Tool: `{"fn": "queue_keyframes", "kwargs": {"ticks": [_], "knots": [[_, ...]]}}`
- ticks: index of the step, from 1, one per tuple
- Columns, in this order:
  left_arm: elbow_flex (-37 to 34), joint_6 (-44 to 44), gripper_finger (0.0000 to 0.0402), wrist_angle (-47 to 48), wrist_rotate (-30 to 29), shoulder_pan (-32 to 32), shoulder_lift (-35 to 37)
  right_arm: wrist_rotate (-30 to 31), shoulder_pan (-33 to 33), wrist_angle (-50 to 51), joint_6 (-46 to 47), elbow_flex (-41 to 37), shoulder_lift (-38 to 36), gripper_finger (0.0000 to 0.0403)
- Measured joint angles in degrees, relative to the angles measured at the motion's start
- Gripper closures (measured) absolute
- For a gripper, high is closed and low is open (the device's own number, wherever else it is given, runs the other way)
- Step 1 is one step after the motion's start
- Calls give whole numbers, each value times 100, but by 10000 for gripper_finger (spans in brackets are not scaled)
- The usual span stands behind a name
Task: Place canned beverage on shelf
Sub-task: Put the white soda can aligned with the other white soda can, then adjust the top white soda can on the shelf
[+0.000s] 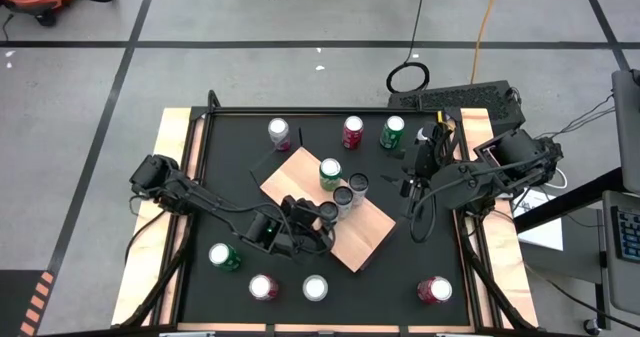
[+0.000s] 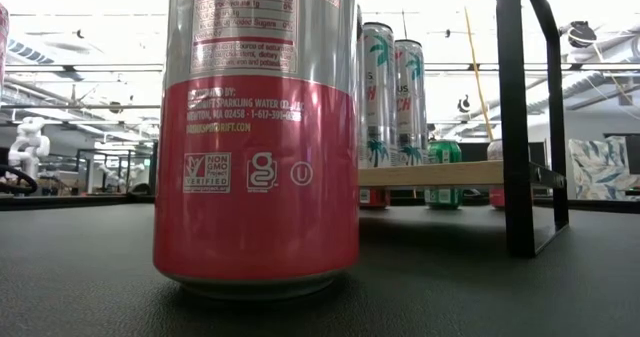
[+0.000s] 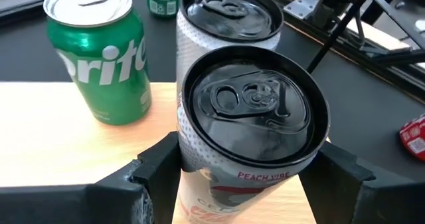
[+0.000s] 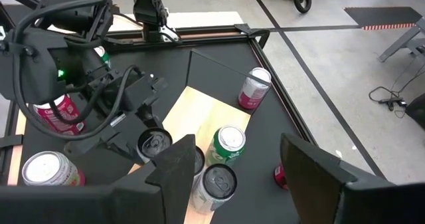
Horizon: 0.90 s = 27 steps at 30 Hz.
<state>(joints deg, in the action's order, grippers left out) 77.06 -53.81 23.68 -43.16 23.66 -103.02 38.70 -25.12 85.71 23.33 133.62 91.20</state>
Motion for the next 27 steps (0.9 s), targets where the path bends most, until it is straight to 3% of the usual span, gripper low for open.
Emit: {"fn": "queue_keyframes", "kwargs": {"ticks": [9,20,27], "knots": [[4,-128,151,24,37,-2,0,0,2,-17,0,0,0,206],[-15,-214,49,54,342,4,-9,0,0,-19,-2,0,-1,206],[-13,-438,34,126,714,0,96,0,2,-17,6,0,-2,206]]}}
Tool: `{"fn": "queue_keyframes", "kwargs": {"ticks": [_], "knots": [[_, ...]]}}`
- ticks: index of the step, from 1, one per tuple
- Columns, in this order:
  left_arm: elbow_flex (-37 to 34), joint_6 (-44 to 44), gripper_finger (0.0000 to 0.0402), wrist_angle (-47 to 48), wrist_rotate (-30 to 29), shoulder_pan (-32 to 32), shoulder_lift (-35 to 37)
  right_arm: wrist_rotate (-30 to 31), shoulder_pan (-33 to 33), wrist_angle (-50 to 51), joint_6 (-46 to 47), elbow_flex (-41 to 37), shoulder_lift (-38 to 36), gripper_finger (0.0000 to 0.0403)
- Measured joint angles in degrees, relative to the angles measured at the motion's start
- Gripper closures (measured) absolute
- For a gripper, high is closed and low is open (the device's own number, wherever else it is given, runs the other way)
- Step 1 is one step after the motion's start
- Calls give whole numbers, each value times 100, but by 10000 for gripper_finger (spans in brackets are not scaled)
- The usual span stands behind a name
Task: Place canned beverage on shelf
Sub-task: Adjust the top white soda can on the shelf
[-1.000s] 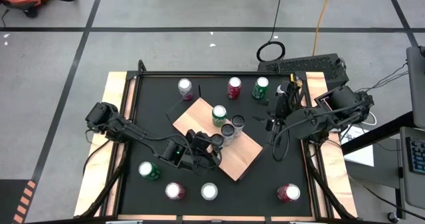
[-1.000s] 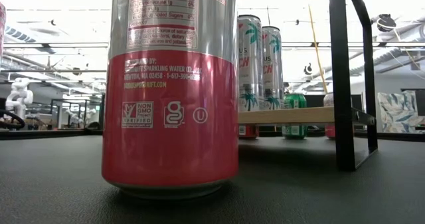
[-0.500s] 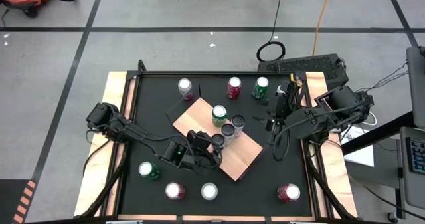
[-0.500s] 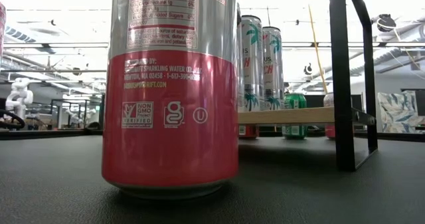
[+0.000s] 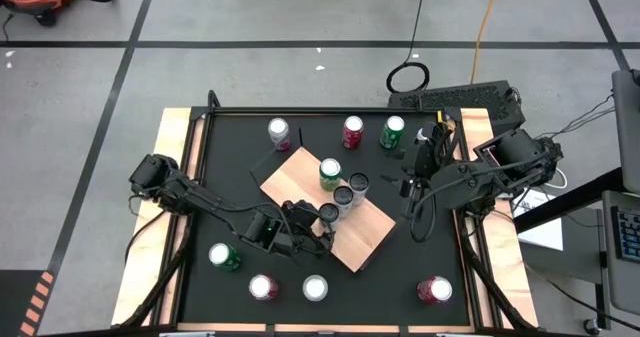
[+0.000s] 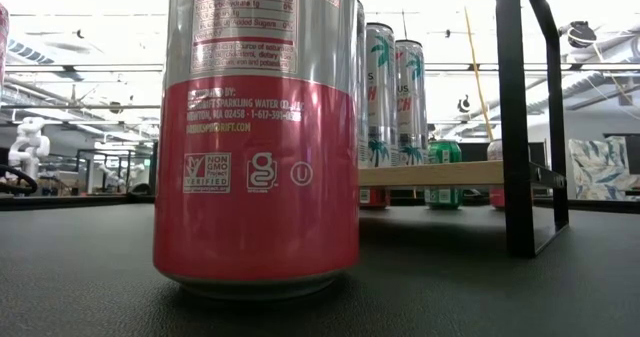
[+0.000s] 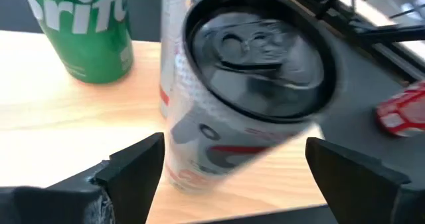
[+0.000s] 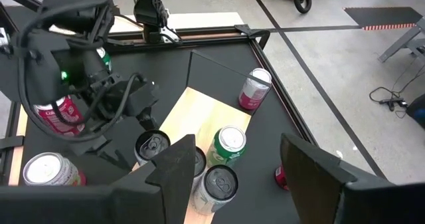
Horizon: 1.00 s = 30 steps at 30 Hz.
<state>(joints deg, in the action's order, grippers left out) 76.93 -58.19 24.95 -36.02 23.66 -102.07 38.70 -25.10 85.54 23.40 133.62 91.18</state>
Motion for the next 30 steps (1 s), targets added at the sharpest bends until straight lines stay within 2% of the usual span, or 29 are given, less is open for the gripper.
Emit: {"fn": "queue_keyframes", "kwargs": {"ticks": [5,15,21,26,30], "knots": [[1,-82,34,387,61,15,459,0,-1,-2,9,0,0,206],[7,-300,33,2903,-23,37,1715,-2,-2,0,-39,0,2,206],[7,-321,33,3407,-107,33,2101,-190,54,10,46,0,1,206],[7,-807,33,3732,196,9,2178,-753,581,111,133,-2,2,210],[7,-1147,33,3814,635,76,2206,-1274,1323,399,16,-125,2,235]]}}
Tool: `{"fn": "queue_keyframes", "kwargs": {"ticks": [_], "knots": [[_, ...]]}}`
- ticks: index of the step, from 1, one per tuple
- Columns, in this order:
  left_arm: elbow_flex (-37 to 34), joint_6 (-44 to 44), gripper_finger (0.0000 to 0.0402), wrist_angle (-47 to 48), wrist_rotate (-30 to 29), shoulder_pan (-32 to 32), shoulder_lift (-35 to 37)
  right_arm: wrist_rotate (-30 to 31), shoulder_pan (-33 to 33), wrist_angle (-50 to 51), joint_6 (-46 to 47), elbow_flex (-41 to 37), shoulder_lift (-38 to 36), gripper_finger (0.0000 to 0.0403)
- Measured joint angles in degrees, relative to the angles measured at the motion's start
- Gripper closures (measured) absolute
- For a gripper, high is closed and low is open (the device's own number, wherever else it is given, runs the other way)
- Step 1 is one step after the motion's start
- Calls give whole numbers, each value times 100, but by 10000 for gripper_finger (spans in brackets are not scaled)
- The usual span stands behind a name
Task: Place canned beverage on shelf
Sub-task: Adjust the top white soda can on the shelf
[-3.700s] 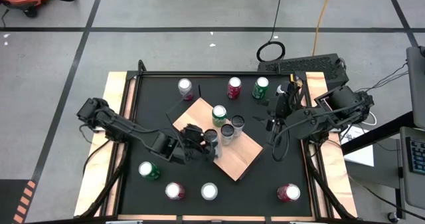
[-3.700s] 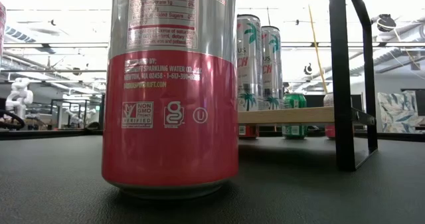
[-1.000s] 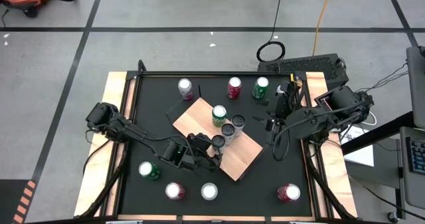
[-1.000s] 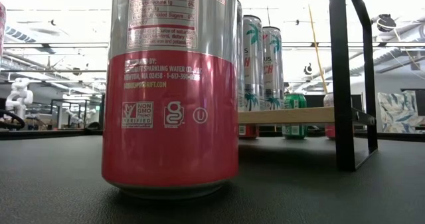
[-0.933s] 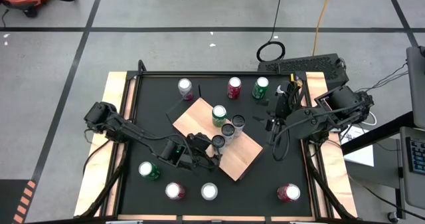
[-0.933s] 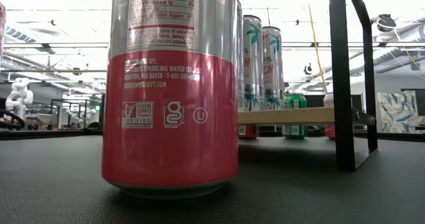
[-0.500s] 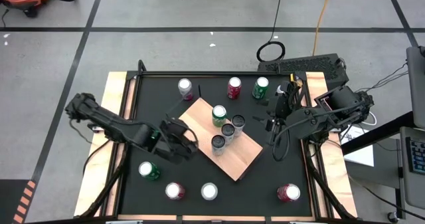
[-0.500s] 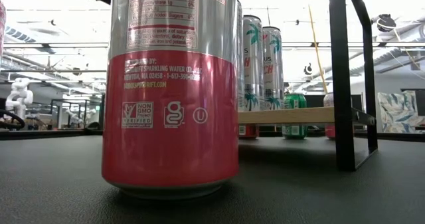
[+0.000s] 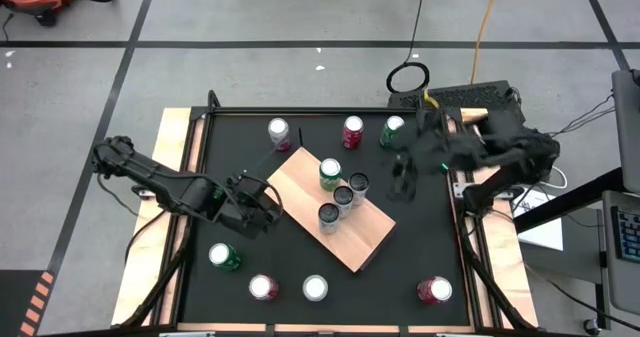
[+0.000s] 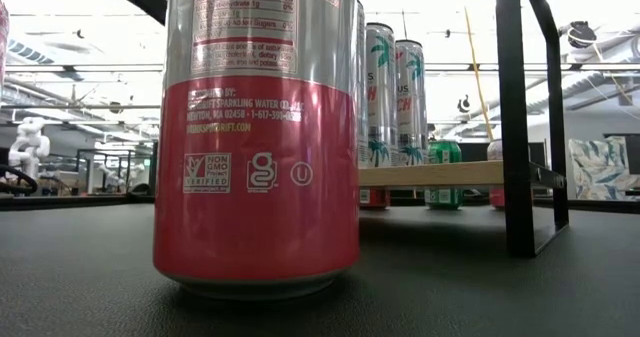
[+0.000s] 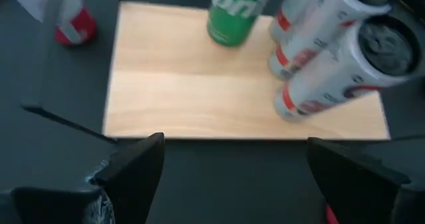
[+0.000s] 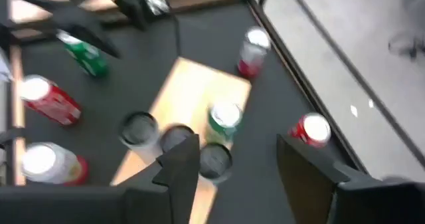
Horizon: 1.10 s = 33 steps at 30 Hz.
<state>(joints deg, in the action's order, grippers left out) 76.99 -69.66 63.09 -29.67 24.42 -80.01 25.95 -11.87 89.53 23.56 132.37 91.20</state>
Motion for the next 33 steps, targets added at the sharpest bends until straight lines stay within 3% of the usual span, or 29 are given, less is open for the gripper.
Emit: {"fn": "queue_keyframes", "kwargs": {"ticks": [3,5,10,13,21,33], "knots": [[-2,-164,35,-103,-11,173,14,-669,613,24,-164,-299,0,268],[-2,-200,41,-214,-370,331,55,-1101,926,-51,-182,-597,0,295],[0,-202,72,-496,-688,655,96,-1358,1462,-50,172,-1613,-10,366],[0,-203,90,-581,-700,821,100,-1862,1803,-224,291,-2266,-106,397],[0,-181,113,-560,-700,986,104,-3532,2389,-1540,392,-3758,-156,402],[0,143,114,-552,-575,984,111,-3519,2393,-2261,1017,-4530,-160,402]]}}
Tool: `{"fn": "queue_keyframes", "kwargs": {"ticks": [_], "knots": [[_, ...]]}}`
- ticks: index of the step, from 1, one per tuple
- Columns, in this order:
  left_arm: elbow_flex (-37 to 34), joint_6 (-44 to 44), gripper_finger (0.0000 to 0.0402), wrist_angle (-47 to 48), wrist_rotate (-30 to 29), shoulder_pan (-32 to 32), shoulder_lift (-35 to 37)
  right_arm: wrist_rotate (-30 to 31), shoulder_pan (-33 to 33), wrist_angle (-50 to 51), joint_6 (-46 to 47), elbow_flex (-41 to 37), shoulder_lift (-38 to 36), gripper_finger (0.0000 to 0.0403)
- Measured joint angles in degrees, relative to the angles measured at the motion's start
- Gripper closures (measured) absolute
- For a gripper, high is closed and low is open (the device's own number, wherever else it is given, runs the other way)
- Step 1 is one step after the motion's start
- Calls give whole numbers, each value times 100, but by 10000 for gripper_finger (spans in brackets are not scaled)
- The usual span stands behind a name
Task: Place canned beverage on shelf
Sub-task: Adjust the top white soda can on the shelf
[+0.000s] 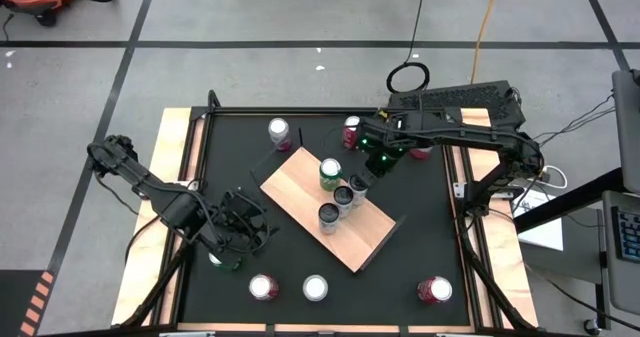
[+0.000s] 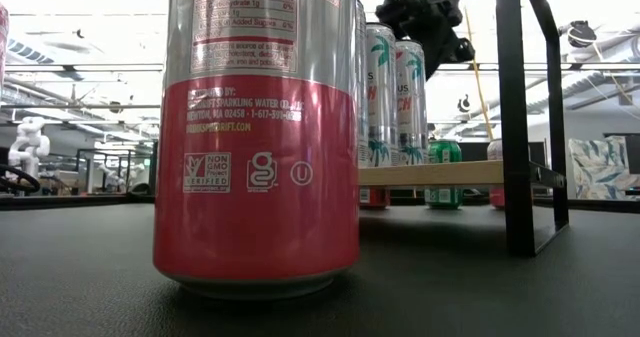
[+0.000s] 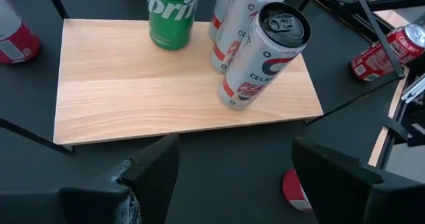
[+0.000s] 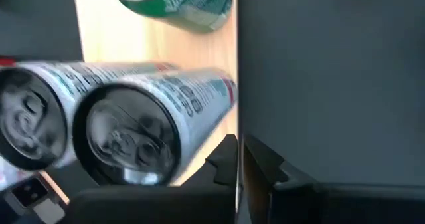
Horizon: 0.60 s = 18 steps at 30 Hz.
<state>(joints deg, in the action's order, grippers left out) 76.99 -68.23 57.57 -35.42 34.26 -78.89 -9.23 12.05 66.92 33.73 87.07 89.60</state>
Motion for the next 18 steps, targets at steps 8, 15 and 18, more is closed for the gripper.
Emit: {"fn": "queue_keyframes", "kwargs": {"ticks": [8,15,18], "knots": [[0,156,114,101,0,0,0,-2,-2,-299,102,-47,2,403],[0,154,114,217,-14,0,0,-2,-17,-440,101,-47,9,403],[0,156,114,222,-61,0,0,-29,-17,-528,70,-47,9,403]]}}
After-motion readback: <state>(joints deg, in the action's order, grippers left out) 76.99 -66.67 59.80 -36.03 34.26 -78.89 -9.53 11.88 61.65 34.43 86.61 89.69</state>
